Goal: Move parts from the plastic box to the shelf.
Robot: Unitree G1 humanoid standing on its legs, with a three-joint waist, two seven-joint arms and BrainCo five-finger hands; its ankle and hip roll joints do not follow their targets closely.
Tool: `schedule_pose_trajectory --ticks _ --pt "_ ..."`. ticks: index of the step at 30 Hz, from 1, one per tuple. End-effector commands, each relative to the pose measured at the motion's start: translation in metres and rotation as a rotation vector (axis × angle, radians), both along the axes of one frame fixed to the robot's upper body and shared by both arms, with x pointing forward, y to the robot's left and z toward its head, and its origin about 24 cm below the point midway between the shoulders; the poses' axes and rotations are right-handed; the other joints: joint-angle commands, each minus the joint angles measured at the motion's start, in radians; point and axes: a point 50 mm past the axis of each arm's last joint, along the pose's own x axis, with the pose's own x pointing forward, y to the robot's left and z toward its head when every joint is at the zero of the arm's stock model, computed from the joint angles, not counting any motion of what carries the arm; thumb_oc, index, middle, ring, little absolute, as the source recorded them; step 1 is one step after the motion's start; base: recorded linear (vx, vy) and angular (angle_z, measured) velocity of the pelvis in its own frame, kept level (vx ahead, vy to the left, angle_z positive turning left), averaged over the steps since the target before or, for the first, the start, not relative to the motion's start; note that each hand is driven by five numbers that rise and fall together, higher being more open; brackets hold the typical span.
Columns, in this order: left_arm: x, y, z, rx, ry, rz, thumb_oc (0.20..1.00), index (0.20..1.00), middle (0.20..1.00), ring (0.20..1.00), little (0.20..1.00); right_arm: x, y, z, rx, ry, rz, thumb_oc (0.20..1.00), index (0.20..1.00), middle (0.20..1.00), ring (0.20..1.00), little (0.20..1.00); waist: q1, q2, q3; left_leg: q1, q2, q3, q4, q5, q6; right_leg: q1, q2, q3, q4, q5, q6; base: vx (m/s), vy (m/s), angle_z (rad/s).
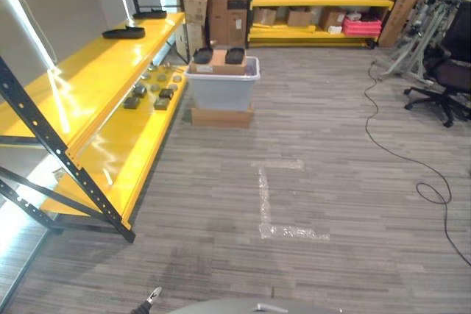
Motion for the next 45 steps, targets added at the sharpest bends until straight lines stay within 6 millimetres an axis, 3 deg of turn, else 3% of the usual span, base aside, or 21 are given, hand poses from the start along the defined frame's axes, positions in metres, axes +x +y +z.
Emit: schedule_pose_trajectory --ticks 1,13,16,24,37,45 --pt "0.028 0.006 0.006 0.009 -0.057 -0.003 1.0 1.0 1.0 1.0 1.0 0.025 -0.02 0.01 -0.035 -0.064 -0.062 1.0 1.0 1.0 1.0 1.0 -0.01 0.003 0.054 0.091 0.032 -0.094 -0.108 -0.031 -0.065 0.21 -0.072 -0.005 -0.271 0.053 0.124 0.0 0.0 0.0" --pt "0.021 0.001 0.003 0.018 -0.068 0.122 1.0 1.0 1.0 1.0 1.0 0.019 -0.017 0.008 -0.077 -0.065 -0.076 1.0 1.0 1.0 1.0 1.0 -0.01 0.001 0.053 0.092 0.036 -0.101 -0.132 -0.016 -0.068 0.219 -0.068 -0.022 -0.292 0.059 0.121 0.0 -0.003 0.01" --pt "0.04 -0.002 0.008 0.064 -0.158 0.013 1.0 1.0 1.0 1.0 1.0 0.028 -0.018 0.01 -0.098 -0.15 -0.156 1.0 1.0 1.0 1.0 1.0 -0.017 -0.002 0.063 0.08 0.036 -0.101 -0.133 -0.009 -0.068 0.207 -0.067 -0.018 -0.294 0.068 0.124 -0.05 0.007 0.0" --pt "0.033 -0.006 0.006 0.027 -0.174 0.147 1.0 1.0 1.0 1.0 1.0 0.031 -0.014 0.01 -0.091 -0.205 -0.269 1.0 1.0 1.0 1.0 1.0 -0.019 0.0 0.061 0.082 0.035 -0.102 -0.143 -0.011 -0.067 0.213 -0.067 -0.023 -0.304 0.068 0.128 0.0 0.004 0.0" --pt "0.029 -0.002 0.006 -0.038 -0.196 0.271 1.0 1.0 1.0 1.0 1.0 0.038 -0.008 0.009 -0.057 -0.19 -0.175 1.0 1.0 1.0 1.0 1.0 -0.017 0.002 0.04 0.088 0.025 -0.085 -0.146 -0.02 -0.059 0.212 -0.081 -0.016 -0.307 0.074 0.133 0.01 0.008 0.0" --pt "0.023 -0.001 0.005 -0.063 -0.206 0.37 1.0 1.0 1.0 1.0 1.0 0.028 -0.003 0.005 -0.035 -0.147 -0.174 1.0 1.0 1.0 1.0 1.0 -0.011 -0.005 0.032 0.096 0.026 -0.082 -0.146 -0.022 -0.059 0.222 -0.079 -0.015 -0.307 0.068 0.131 0.0 0.0 0.0"
